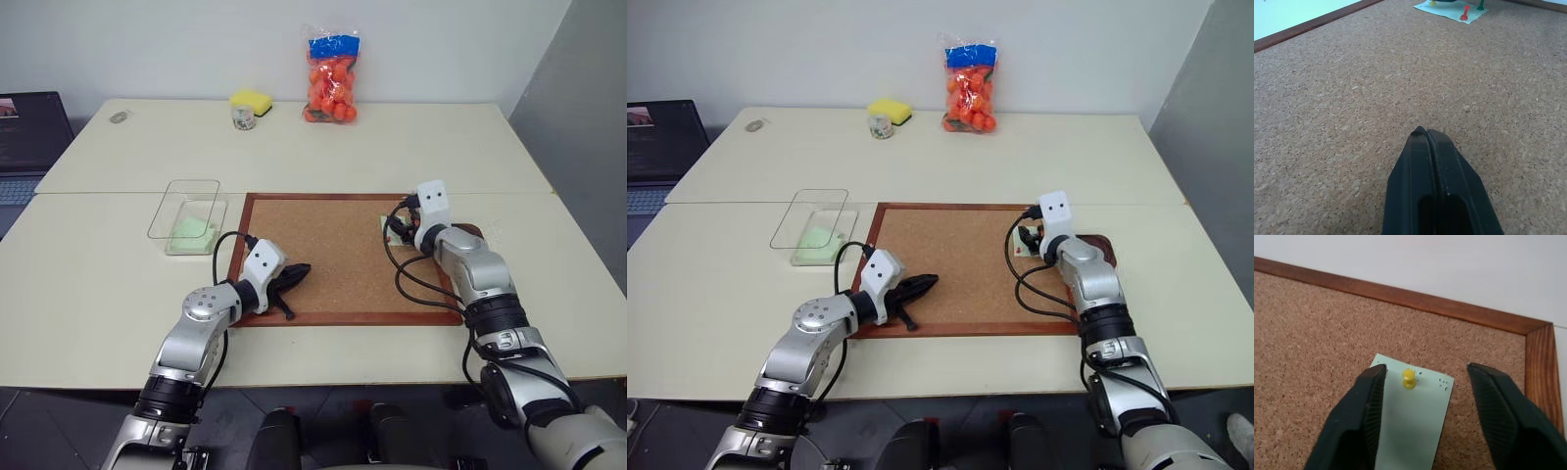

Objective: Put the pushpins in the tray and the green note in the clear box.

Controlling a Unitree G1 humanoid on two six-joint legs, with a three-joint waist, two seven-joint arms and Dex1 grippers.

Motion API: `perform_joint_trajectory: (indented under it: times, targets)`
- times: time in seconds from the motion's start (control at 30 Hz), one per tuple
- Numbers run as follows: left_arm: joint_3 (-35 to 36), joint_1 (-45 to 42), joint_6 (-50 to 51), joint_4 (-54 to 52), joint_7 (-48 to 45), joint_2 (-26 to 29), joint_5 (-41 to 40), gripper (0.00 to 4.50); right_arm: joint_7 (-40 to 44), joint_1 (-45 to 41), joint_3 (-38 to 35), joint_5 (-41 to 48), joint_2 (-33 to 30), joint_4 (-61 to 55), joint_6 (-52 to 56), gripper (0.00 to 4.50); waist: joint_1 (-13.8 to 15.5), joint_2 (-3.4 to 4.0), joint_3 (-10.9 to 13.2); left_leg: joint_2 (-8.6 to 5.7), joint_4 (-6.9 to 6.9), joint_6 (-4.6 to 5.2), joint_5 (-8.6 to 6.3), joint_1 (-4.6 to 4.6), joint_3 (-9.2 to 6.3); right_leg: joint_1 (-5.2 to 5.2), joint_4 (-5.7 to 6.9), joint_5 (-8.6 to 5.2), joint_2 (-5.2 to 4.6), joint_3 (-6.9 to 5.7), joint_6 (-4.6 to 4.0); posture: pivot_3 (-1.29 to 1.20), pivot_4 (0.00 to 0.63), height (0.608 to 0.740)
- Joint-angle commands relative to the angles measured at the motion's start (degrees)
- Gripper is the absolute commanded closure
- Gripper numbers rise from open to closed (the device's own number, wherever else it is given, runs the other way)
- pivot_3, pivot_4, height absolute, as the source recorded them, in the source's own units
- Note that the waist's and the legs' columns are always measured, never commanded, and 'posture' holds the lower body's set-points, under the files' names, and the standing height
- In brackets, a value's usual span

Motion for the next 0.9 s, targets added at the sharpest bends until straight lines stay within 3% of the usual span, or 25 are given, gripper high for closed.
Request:
perform_joint_trajectory:
  times: [0.03,0.3,0.9]
  targets:
    - [-1.0,1.5,0.9,0.0,-0.2,-0.1,0.0,4.5,0.1,-2.2,0.1,-1.2,-0.3,1.1,-2.3,2.7,0.0,0.0,0.0,0.0,0.0,0.0,0.0,0.0,0.0,0.0,0.0,0.0,0.0,0.0,0.0,0.0,0.15,0.74]
    - [-0.9,1.7,0.9,-0.2,-0.1,-0.2,0.0,4.5,0.2,-3.1,-0.2,-1.3,-0.2,2.9,-3.3,4.47,0.0,0.0,0.0,0.0,0.0,0.0,0.0,0.0,-0.02,0.0,0.0,0.0,0.0,0.0,0.0,0.0,0.15,0.74]
    - [-1.7,2.3,1.4,-0.5,-0.6,0.1,0.1,4.5,0.0,-2.0,-2.5,1.2,-0.3,-3.7,-3.2,4.47,0.0,0.14,0.1,-0.01,0.01,0.0,0.0,-0.04,-0.02,-0.03,0.01,0.0,-0.01,0.0,0.0,0.0,0.15,0.74]
